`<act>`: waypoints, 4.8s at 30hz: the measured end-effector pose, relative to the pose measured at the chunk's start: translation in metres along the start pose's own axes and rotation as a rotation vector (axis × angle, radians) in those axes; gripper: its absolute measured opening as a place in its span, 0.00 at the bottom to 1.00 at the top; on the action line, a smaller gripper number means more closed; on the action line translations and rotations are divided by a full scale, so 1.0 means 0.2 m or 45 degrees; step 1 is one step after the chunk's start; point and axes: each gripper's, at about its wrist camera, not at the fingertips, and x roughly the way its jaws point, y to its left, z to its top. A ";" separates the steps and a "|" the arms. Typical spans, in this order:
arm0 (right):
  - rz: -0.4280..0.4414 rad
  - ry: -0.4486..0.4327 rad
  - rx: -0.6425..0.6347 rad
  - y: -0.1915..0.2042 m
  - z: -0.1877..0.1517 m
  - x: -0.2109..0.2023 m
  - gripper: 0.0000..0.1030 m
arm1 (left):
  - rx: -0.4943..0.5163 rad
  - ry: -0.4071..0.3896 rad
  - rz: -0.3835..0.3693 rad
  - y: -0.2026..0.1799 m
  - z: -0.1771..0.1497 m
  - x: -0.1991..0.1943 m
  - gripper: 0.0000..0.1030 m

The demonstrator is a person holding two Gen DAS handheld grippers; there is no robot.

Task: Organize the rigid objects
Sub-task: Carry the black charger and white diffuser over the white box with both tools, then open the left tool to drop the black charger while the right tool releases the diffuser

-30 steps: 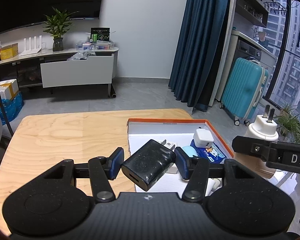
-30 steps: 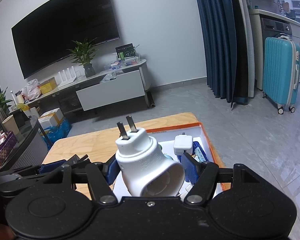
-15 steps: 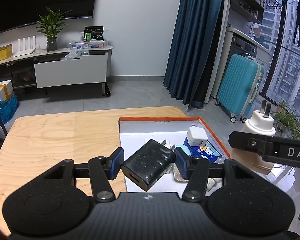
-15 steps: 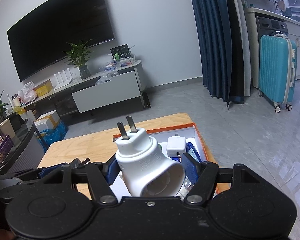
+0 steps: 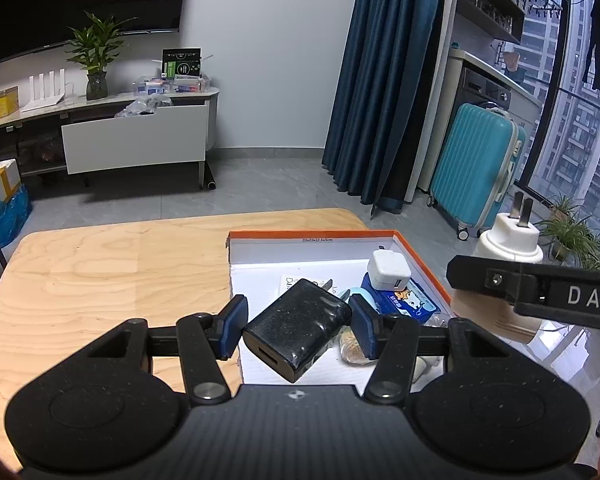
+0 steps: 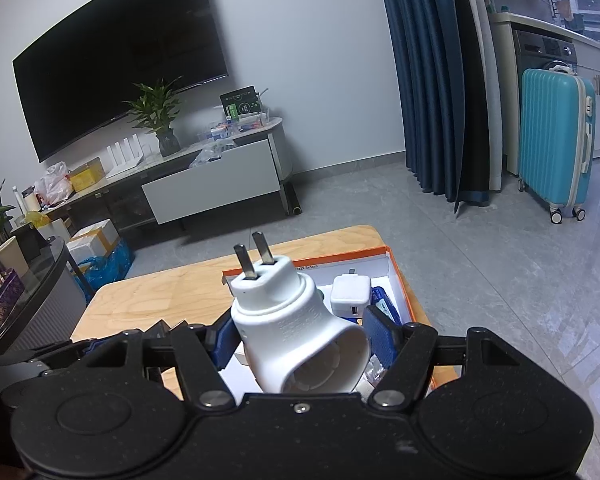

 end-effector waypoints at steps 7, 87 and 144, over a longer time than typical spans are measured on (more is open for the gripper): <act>-0.001 0.009 -0.001 0.00 0.00 0.02 0.77 | 0.002 0.008 -0.003 -0.01 0.00 0.02 0.54; 0.012 0.054 0.023 -0.10 0.10 0.22 0.77 | 0.021 0.064 -0.058 -0.08 0.03 0.21 0.54; 0.020 0.123 0.099 -0.18 0.02 0.21 0.80 | 0.012 0.096 -0.025 -0.02 0.09 0.34 0.54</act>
